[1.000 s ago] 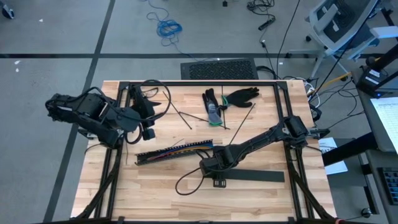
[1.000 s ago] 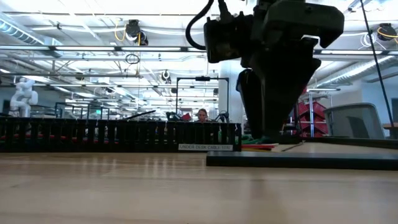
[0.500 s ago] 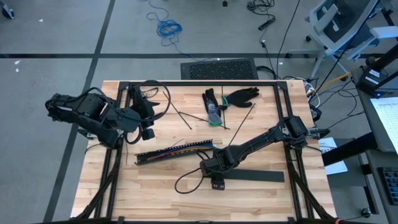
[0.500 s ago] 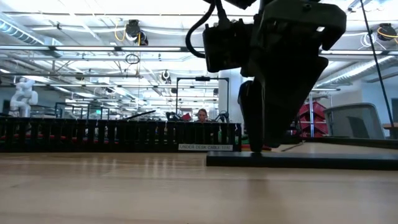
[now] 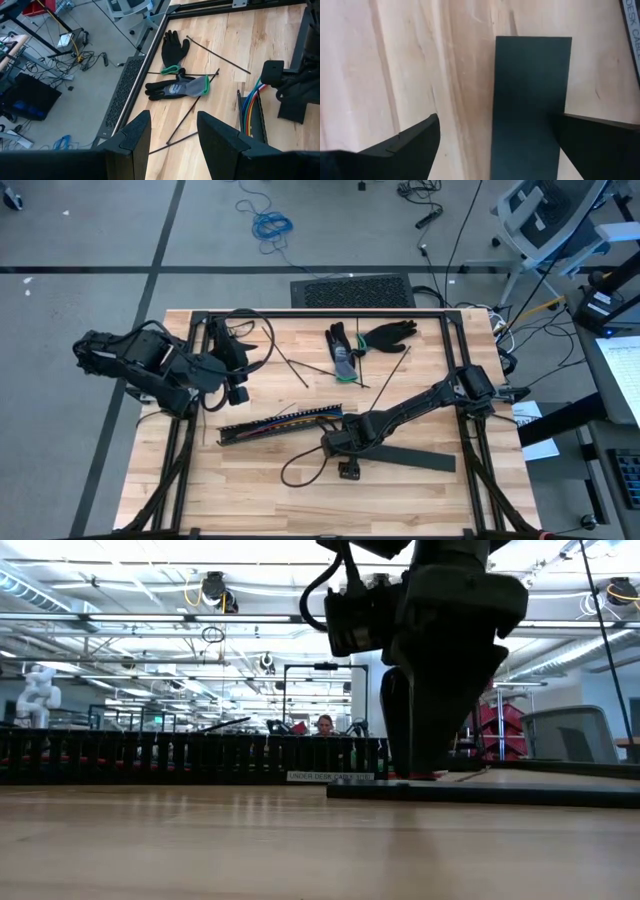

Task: Ziptie cables
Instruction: Close the black cable duct

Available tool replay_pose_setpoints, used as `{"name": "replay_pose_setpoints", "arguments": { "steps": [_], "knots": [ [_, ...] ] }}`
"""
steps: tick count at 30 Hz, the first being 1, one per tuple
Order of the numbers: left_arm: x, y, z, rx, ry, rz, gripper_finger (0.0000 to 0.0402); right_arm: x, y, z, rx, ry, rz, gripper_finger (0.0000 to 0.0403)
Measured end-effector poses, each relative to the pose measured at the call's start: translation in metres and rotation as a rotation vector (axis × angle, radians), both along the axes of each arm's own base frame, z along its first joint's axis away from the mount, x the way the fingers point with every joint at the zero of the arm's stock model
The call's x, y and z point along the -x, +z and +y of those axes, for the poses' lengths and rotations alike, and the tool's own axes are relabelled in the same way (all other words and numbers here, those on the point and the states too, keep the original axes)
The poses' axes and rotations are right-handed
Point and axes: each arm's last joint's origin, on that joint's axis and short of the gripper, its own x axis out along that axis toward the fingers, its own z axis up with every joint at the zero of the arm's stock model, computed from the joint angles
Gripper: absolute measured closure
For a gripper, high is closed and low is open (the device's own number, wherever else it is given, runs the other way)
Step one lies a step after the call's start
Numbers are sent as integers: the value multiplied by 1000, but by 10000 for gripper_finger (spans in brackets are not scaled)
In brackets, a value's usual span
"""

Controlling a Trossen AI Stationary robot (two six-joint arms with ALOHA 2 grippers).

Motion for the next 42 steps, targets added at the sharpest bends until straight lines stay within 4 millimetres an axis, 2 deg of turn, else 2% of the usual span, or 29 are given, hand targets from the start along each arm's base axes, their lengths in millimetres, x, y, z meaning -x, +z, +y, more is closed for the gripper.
{"name": "replay_pose_setpoints", "arguments": {
  "steps": [7,12,17,29,34,42],
  "knots": [
    [0,0,0,-2,-2,1,244,-4,11,1,10,5,-7,37],
    [0,0,0,-2,-1,1,244,-1,10,-4,112,-20,8,37],
    [0,0,0,-2,-1,1,244,-4,10,-12,111,-50,5,37],
    [0,0,0,-2,-1,2,244,7,-16,-16,36,-110,50,37],
    [0,0,0,-2,-2,2,244,10,-19,-16,29,-132,49,44],
    [0,0,0,-2,-1,2,244,10,-21,-17,31,-135,55,77]
  ]
}}
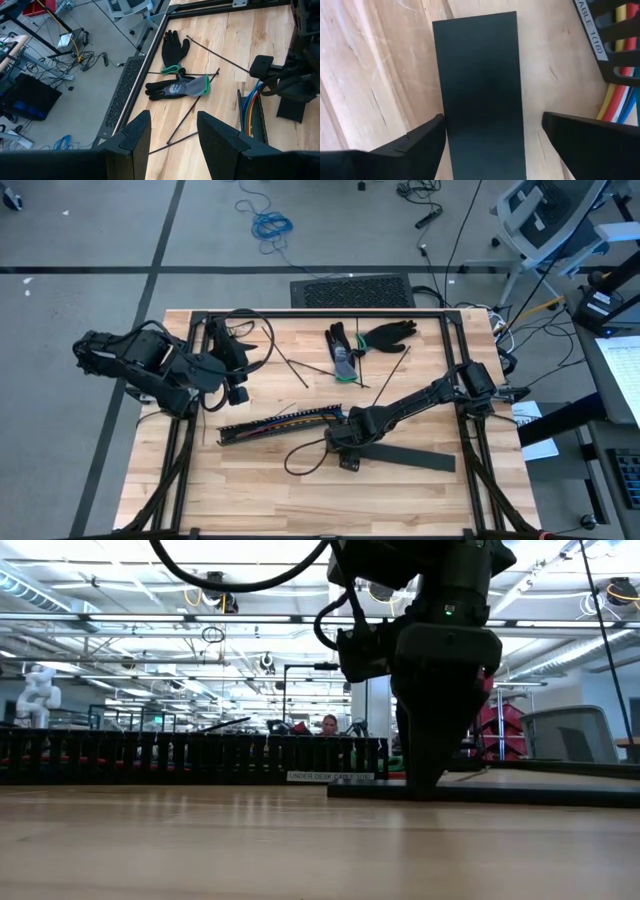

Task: Ziptie cables
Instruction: Close the black cable duct

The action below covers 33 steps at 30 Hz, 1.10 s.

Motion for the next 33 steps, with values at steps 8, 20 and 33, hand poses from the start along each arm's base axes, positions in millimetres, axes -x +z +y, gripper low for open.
{"name": "replay_pose_setpoints", "arguments": {
  "steps": [8,20,33],
  "knots": [
    [0,0,0,0,0,0,244,-1,-1,0,-3,-8,-4,130],
    [0,0,0,-2,0,5,244,-4,-2,4,-71,4,-28,164],
    [0,0,0,-3,0,7,244,-5,-1,4,-80,6,-41,161]
  ]
}}
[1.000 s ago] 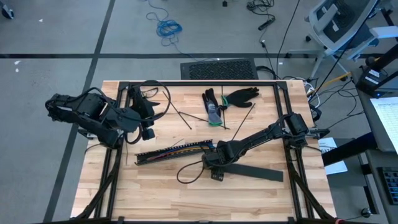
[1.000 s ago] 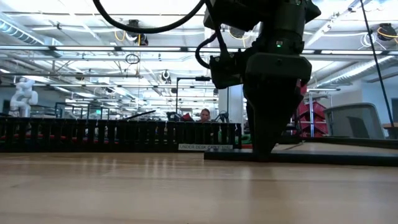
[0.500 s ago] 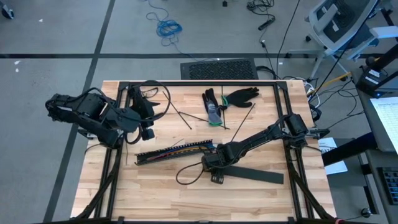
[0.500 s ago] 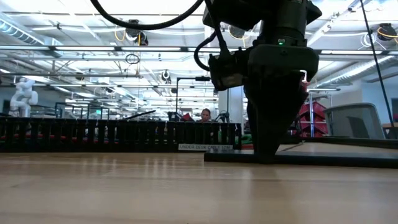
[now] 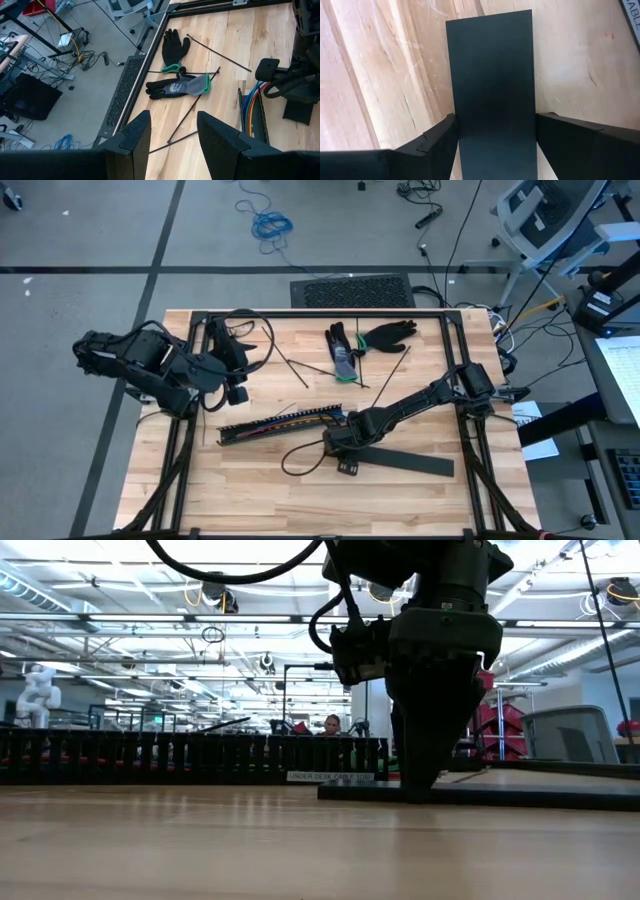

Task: Ziptie cables
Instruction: Close the black cable duct

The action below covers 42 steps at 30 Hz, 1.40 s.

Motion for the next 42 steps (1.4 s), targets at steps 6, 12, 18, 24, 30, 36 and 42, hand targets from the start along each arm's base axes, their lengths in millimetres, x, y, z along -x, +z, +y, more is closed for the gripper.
{"name": "replay_pose_setpoints", "arguments": {
  "steps": [6,12,18,24,30,36,42],
  "knots": [
    [0,0,0,0,0,1,244,0,1,0,-2,6,-2,161],
    [1,-1,0,-3,0,11,244,1,6,0,-4,17,-14,161],
    [1,-1,0,-3,0,10,244,3,16,-1,-5,36,-35,161],
    [0,-2,0,13,12,0,244,5,24,-1,-8,38,-54,161],
    [-11,-43,-5,47,10,132,244,6,29,-2,-1,62,-64,161],
    [-27,-106,-11,107,60,195,244,9,38,-3,5,97,-81,161],
    [-38,-158,-14,231,23,150,244,18,55,-5,13,118,-86,161]
  ]
}}
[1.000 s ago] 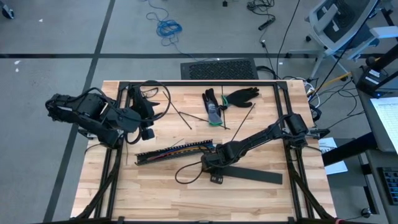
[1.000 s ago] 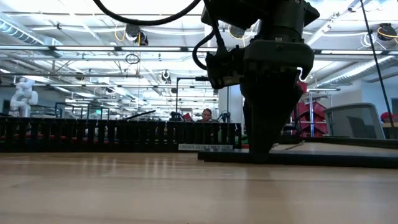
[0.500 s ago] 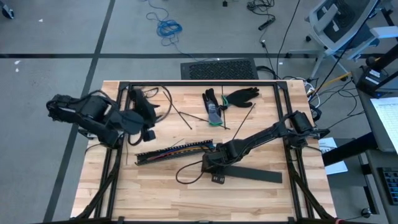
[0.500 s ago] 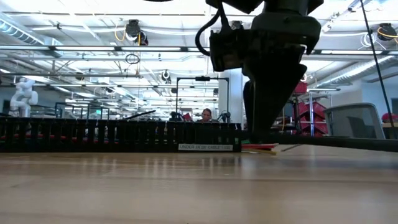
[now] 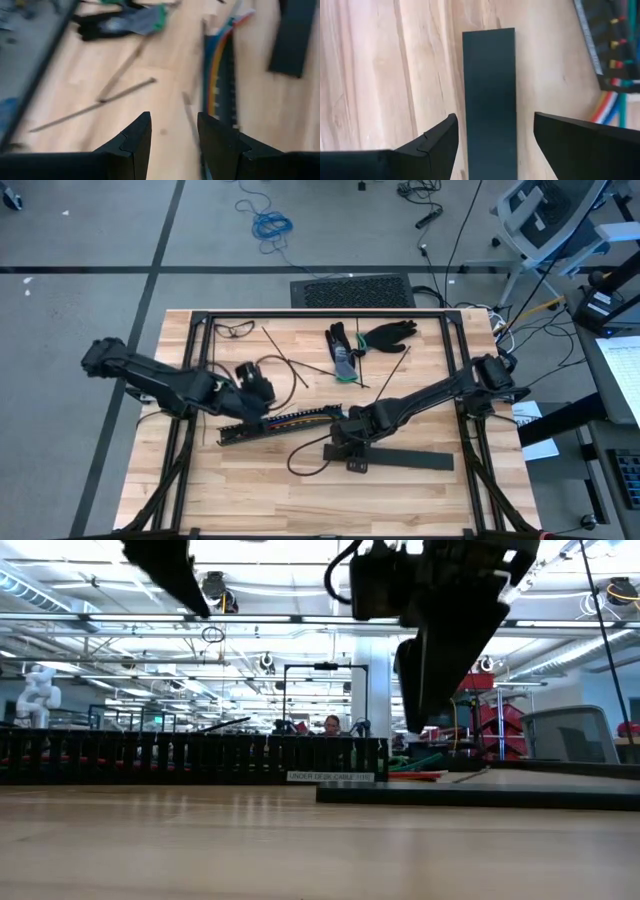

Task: Ziptie cables
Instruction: Close the black cable duct

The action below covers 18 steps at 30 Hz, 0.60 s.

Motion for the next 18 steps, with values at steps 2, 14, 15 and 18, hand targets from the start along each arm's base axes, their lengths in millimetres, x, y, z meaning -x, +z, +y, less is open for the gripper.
{"name": "replay_pose_setpoints", "arguments": {
  "steps": [2,14,15,18],
  "knots": [
    [-4,-15,2,44,-22,-13,244,3,6,-1,6,7,-1,161],
    [-31,-62,33,113,-74,-45,244,9,13,-3,15,12,9,161],
    [-36,-66,38,126,-82,-43,244,9,13,-3,16,13,12,161],
    [-54,-78,55,202,-62,-79,244,11,12,-3,18,6,30,161]
  ]
}}
